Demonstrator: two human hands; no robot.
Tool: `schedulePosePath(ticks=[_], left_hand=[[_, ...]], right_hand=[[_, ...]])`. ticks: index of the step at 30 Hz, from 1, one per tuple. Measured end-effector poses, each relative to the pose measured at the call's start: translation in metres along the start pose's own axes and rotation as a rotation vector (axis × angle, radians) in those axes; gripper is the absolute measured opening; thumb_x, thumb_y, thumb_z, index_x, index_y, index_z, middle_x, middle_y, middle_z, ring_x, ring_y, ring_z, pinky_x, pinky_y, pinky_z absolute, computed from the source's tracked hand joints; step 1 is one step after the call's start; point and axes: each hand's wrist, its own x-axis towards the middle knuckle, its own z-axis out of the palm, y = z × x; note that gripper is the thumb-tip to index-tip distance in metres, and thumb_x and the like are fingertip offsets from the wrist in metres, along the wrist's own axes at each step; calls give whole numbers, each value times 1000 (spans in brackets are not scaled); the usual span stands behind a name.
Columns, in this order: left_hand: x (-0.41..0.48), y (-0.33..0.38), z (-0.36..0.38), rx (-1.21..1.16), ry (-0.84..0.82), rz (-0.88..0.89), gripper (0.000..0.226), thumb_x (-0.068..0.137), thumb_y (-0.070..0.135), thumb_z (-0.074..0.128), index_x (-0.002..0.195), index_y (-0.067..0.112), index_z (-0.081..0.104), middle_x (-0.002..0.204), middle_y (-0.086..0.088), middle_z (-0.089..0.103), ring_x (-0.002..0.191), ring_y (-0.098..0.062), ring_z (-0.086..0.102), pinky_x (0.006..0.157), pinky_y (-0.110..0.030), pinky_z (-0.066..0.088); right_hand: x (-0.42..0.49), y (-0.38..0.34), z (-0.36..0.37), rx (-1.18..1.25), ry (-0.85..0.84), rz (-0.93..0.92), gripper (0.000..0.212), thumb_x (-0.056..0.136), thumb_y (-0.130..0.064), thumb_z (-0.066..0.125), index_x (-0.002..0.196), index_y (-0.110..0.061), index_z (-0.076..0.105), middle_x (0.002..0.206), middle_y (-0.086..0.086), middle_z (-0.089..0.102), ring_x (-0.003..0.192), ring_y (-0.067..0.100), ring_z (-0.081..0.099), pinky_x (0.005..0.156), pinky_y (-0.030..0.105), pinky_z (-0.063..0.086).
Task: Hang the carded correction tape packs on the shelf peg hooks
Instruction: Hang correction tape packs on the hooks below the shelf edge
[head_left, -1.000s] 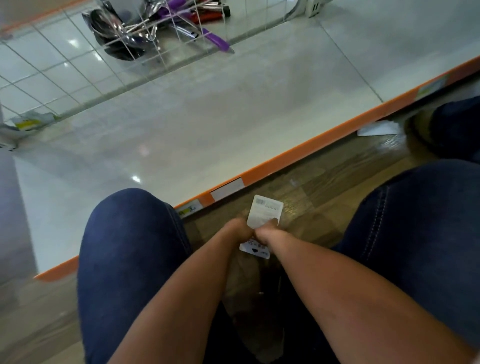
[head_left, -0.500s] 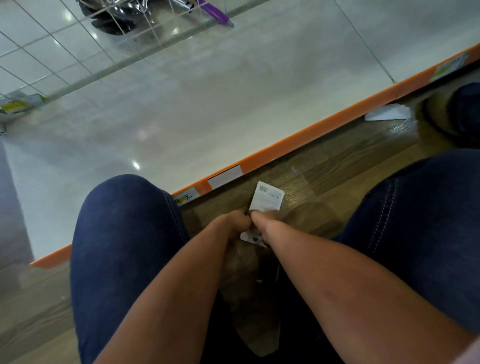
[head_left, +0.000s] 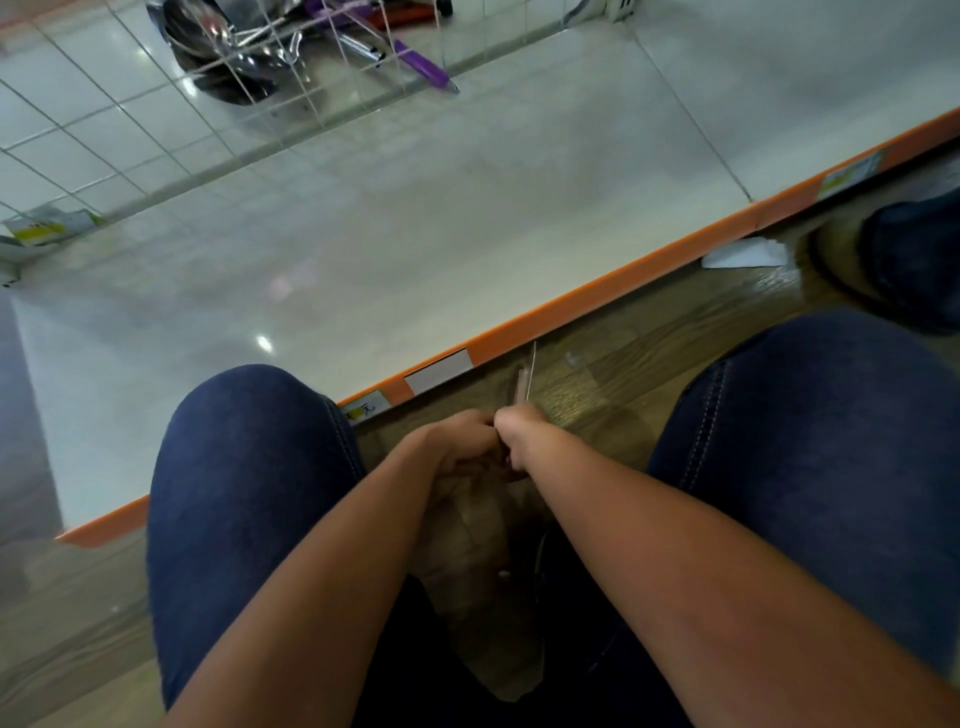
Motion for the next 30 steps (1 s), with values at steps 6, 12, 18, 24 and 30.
schedulePosePath(ticks=[6,12,18,24,30], left_hand=[[-14,12,-18,16,213,216,24,87,2,59,98,21,68,110,-7,68,104,-22,64,96,-39,52],[-22,14,-45,-115,500,210,53,85,16,66,135,15,48,116,-3,63,105,-24,61,97,-41,50],[-40,11,-58,-396,471,267,67,89,20,65,145,23,31,119,-2,59,104,-23,62,91,-42,54],[-58,3,-76,-545,567,314,45,91,23,63,133,19,47,108,-3,65,93,-17,66,81,-36,57],[-86,-7,-86,-635,513,410,25,94,24,60,118,16,59,96,-5,69,76,-12,69,69,-29,57]], right_hand=[[-23,-23,-23,-138,-21,-108,39,90,0,48,129,0,49,110,22,60,89,29,61,70,38,56],[-64,-56,-57,-337,-220,-66,19,90,11,41,99,-2,51,95,19,60,75,28,64,53,36,59],[-91,-88,-65,-760,-351,-218,33,86,9,49,117,-3,54,107,19,64,89,28,68,63,34,60],[-97,-106,-73,-656,-241,-338,31,83,1,64,113,0,59,97,14,69,79,21,64,52,24,47],[-100,-114,-72,-276,-51,-501,28,76,1,74,100,0,58,90,14,66,77,23,66,63,30,57]])
